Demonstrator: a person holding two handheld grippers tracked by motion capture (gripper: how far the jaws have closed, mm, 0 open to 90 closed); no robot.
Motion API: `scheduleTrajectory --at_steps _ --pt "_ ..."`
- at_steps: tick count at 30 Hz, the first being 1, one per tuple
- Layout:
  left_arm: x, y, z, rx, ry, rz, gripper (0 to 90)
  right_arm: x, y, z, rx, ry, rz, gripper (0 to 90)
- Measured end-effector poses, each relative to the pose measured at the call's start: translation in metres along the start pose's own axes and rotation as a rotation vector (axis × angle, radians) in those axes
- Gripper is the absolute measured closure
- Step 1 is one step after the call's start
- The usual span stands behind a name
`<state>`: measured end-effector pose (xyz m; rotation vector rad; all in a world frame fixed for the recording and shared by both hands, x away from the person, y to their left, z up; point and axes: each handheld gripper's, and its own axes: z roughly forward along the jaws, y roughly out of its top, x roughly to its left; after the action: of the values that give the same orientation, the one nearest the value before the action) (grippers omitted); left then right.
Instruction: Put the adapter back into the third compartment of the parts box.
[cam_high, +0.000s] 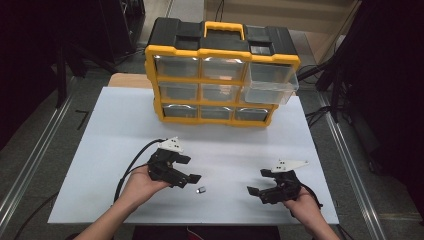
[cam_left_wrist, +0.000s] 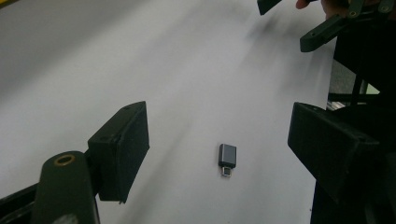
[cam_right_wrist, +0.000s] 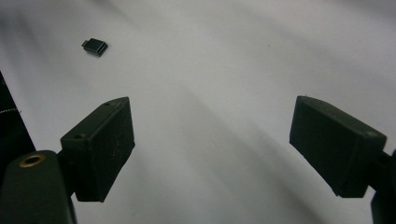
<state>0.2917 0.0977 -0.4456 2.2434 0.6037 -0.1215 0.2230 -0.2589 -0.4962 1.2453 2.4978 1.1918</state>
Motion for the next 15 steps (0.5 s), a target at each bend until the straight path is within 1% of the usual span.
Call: scheduleTrajectory --at_steps 3,6,7,8,9,10,12,14,15 --pt "-0.002 0.001 0.005 0.013 0.009 0.009 21.8 0.000 0.000 0.000 0.003 0.000 0.003 12.3" --pt "-0.005 0.002 0.011 0.010 0.025 0.010 23.4 0.000 0.000 0.001 0.003 0.001 0.002 12.2" --pt "-0.006 0.002 0.012 0.010 0.027 0.017 23.4 0.000 0.000 0.000 0.004 0.000 0.002 12.3" --pt "-0.007 0.003 0.014 0.008 0.028 0.012 23.4 0.000 0.000 0.000 0.004 0.000 0.002 12.3" --pt "-0.007 0.004 0.015 0.010 0.023 0.019 23.4 0.000 0.000 0.000 0.003 0.000 0.003 12.3" --pt "-0.008 0.004 0.017 0.004 0.022 0.009 23.4 0.000 0.000 0.000 0.004 0.000 0.002 12.3" --pt "-0.009 0.006 0.020 0.012 0.026 0.019 23.4 0.000 0.000 0.000 0.005 0.000 0.003 12.3" --pt "-0.010 0.007 0.023 0.015 0.026 0.017 23.4 0.000 0.000 0.000 0.004 0.001 0.003 12.3" --pt "-0.010 0.007 0.023 0.020 0.026 0.022 23.4 0.000 0.000 0.000 0.004 0.002 0.003 12.2"
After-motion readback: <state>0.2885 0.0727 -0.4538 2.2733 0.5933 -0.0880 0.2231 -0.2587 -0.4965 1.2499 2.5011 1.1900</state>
